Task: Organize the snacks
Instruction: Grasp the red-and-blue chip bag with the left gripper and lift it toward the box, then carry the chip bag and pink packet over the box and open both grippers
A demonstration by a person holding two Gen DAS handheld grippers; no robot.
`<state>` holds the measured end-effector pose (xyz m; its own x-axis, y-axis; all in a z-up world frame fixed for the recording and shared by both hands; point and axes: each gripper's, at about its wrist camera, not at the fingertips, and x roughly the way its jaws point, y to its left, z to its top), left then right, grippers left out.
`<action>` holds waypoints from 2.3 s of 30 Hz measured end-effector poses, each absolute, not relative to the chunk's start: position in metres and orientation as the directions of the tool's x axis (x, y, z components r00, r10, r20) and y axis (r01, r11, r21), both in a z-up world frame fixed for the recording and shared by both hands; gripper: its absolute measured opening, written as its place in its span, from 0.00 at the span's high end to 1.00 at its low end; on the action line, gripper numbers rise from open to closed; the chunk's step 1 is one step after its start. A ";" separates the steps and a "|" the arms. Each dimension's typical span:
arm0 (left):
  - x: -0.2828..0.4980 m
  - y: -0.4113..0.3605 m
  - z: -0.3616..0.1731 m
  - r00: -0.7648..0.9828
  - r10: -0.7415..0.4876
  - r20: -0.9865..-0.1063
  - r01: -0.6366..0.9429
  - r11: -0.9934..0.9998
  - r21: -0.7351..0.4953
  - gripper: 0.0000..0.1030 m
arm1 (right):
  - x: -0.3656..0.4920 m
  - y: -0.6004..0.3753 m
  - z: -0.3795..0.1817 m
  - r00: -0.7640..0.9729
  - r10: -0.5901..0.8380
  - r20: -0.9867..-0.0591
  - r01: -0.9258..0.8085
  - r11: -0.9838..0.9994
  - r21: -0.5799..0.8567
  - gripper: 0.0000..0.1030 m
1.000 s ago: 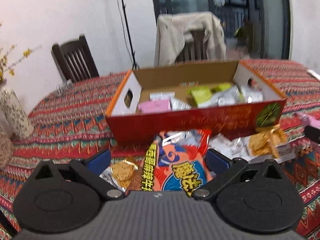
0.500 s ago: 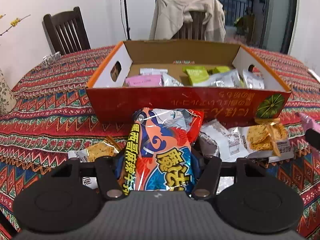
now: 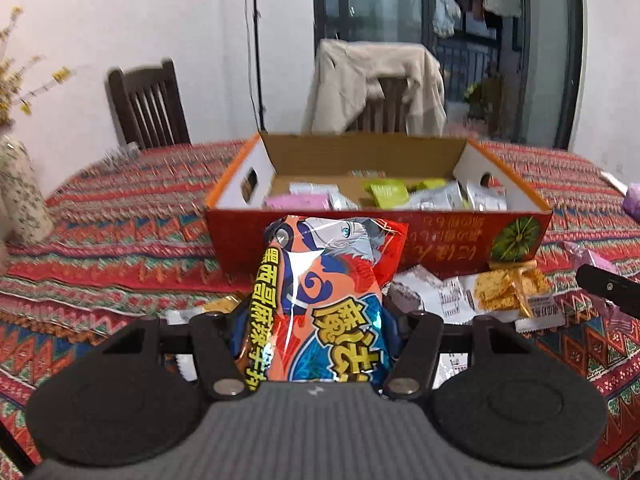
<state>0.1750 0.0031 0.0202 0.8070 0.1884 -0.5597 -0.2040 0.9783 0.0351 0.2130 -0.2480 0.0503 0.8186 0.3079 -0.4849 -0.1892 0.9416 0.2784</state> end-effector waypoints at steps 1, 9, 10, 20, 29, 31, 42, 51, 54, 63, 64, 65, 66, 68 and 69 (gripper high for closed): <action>0.169 0.002 0.023 0.823 0.194 -0.535 -0.209 0.977 0.034 0.41 | 0.212 -0.249 0.051 0.824 0.308 -0.476 -0.190 0.941 0.280 0.41; 0.141 0.000 0.038 0.884 0.191 -0.426 -0.215 0.977 -0.009 0.41 | 0.201 -0.242 0.059 0.859 0.303 -0.413 -0.221 0.947 0.235 0.41; 0.140 0.001 0.040 0.888 0.189 -0.420 -0.213 0.977 -0.012 0.41 | 0.200 -0.241 0.059 0.861 0.300 -0.410 -0.223 0.948 0.226 0.41; 0.140 0.013 0.047 0.904 0.160 -0.398 -0.195 0.980 -0.049 0.41 | 0.190 -0.219 0.072 0.891 0.231 -0.390 -0.209 0.973 0.099 0.41; 0.164 0.015 0.067 0.923 0.125 -0.364 -0.157 0.986 -0.059 0.41 | 0.200 -0.200 0.106 0.896 0.255 -0.365 -0.235 0.967 0.100 0.41; 0.171 0.017 0.074 0.926 0.123 -0.356 -0.153 0.987 -0.057 0.41 | 0.207 -0.191 0.114 0.899 0.255 -0.356 -0.241 0.967 0.085 0.41; 0.239 0.036 0.099 0.928 0.080 -0.363 -0.130 0.985 -0.116 0.41 | 0.288 -0.140 0.130 0.886 0.260 -0.383 -0.267 0.963 0.038 0.41; 0.287 0.057 0.077 0.940 0.166 -0.298 -0.212 0.969 -0.129 0.41 | 0.342 -0.111 0.100 0.899 0.230 -0.373 -0.231 0.972 0.041 0.41; 0.301 0.059 0.061 0.917 0.197 -0.345 -0.240 0.967 -0.085 0.41 | 0.348 -0.106 0.081 0.882 0.245 -0.403 -0.273 0.962 -0.012 0.41; 0.311 0.063 0.041 0.880 0.218 -0.422 -0.272 0.960 -0.071 0.40 | 0.351 -0.110 0.075 0.856 0.266 -0.443 -0.286 0.958 0.024 0.41; 0.311 0.063 0.040 0.876 0.227 -0.425 -0.281 0.957 -0.069 0.40 | 0.352 -0.110 0.074 0.852 0.269 -0.449 -0.288 0.957 0.027 0.40; 0.314 0.064 0.039 0.876 0.230 -0.425 -0.285 0.956 -0.070 0.39 | 0.352 -0.110 0.074 0.848 0.274 -0.453 -0.292 0.956 0.031 0.40; 0.314 0.063 0.040 0.875 0.234 -0.424 -0.291 0.954 -0.073 0.36 | 0.353 -0.111 0.074 0.848 0.277 -0.453 -0.295 0.955 0.032 0.40; 0.314 0.066 0.040 0.875 0.237 -0.421 -0.300 0.950 -0.090 0.17 | 0.357 -0.111 0.075 0.844 0.282 -0.456 -0.300 0.953 0.033 0.14; 0.313 0.067 0.041 0.877 0.236 -0.418 -0.305 0.947 -0.104 0.00 | 0.357 -0.112 0.075 0.846 0.279 -0.455 -0.297 0.954 0.034 0.05</action>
<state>0.3126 0.0667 0.0408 0.8770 0.2364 -0.4182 -0.3049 0.9467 -0.1042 0.3573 -0.1117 0.0747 0.8456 0.2790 -0.4551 -0.2966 0.9544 0.0342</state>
